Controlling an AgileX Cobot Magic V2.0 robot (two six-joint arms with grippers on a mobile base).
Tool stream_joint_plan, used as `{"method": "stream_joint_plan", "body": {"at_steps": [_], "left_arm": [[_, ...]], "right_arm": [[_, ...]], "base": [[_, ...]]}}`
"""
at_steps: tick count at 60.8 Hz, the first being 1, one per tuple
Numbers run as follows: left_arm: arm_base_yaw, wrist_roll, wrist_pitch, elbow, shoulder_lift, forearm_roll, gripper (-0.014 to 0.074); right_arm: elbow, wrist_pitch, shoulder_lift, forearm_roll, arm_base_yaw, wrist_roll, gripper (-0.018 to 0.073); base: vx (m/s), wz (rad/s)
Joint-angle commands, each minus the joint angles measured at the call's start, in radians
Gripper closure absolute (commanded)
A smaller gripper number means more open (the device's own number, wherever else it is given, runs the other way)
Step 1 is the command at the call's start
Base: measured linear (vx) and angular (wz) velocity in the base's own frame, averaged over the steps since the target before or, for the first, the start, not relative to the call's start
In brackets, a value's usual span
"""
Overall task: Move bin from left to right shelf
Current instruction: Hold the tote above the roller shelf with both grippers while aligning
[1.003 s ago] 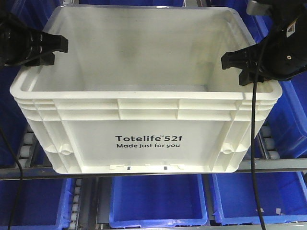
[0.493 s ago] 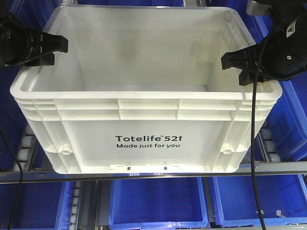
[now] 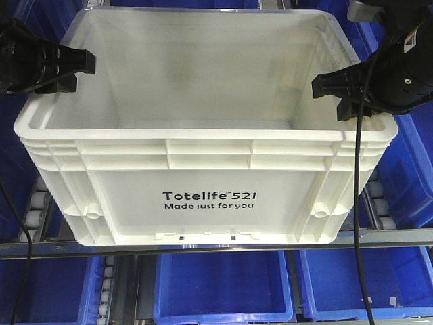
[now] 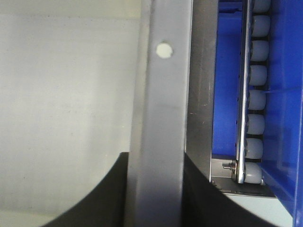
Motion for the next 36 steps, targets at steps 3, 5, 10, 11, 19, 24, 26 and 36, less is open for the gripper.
{"method": "stream_joint_plan", "body": {"at_steps": [3, 5, 10, 11, 19, 24, 26, 36], "left_arm": [[0.002, 0.034, -0.095, -0.043, -0.044, 0.039, 0.0604], [0.002, 0.034, -0.095, -0.043, -0.044, 0.039, 0.0604], [0.002, 0.034, -0.095, -0.043, -0.044, 0.039, 0.0604], [0.002, 0.034, -0.095, -0.043, -0.044, 0.039, 0.0604], [0.002, 0.034, -0.095, -0.043, -0.044, 0.039, 0.0604], [0.002, 0.034, -0.097, -0.043, -0.044, 0.039, 0.0604], [0.002, 0.034, -0.104, -0.043, -0.044, 0.039, 0.0604], [0.002, 0.034, -0.133, -0.043, -0.040, 0.039, 0.0604]], "right_arm": [[-0.043, -0.101, -0.046, -0.043, -0.009, -0.024, 0.0536], [-0.043, -0.101, -0.046, -0.043, -0.009, -0.024, 0.0536], [-0.043, -0.101, -0.046, -0.043, -0.009, -0.024, 0.0536], [-0.043, -0.102, -0.046, -0.043, -0.009, -0.024, 0.0536], [-0.043, -0.108, -0.046, -0.052, -0.009, -0.024, 0.0536], [-0.043, -0.107, -0.046, -0.057, -0.009, -0.024, 0.0536], [-0.043, -0.110, -0.043, -0.059, -0.009, -0.024, 0.0536], [-0.043, -0.149, -0.024, -0.073, -0.009, -0.027, 0.0536]], "base": [[0.00, 0.00], [0.00, 0.00], [0.00, 0.00], [0.00, 0.00], [0.00, 0.00], [0.00, 0.00], [0.00, 0.00], [0.00, 0.00]]}}
